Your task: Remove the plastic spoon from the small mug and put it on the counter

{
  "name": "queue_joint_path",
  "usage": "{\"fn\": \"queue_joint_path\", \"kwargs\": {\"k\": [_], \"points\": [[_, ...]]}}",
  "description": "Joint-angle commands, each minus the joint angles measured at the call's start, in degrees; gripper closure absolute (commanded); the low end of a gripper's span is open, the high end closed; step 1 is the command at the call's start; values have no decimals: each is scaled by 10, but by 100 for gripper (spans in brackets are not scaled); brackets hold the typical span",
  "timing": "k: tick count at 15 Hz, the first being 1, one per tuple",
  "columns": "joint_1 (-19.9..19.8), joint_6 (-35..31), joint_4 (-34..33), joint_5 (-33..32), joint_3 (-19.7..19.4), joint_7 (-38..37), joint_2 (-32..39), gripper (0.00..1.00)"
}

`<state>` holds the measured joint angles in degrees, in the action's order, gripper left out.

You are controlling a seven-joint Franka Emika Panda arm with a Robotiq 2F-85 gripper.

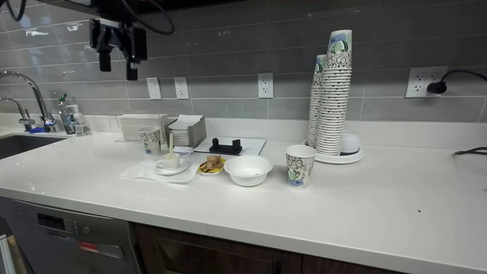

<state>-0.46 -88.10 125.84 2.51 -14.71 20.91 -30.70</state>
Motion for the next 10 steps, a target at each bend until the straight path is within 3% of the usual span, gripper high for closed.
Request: {"fn": "queue_joint_path", "kwargs": {"k": [1,10], "points": [[-13,1,-1,4,9,5,2,0],[-2,-4,0,6,19,13,10,0]]}}
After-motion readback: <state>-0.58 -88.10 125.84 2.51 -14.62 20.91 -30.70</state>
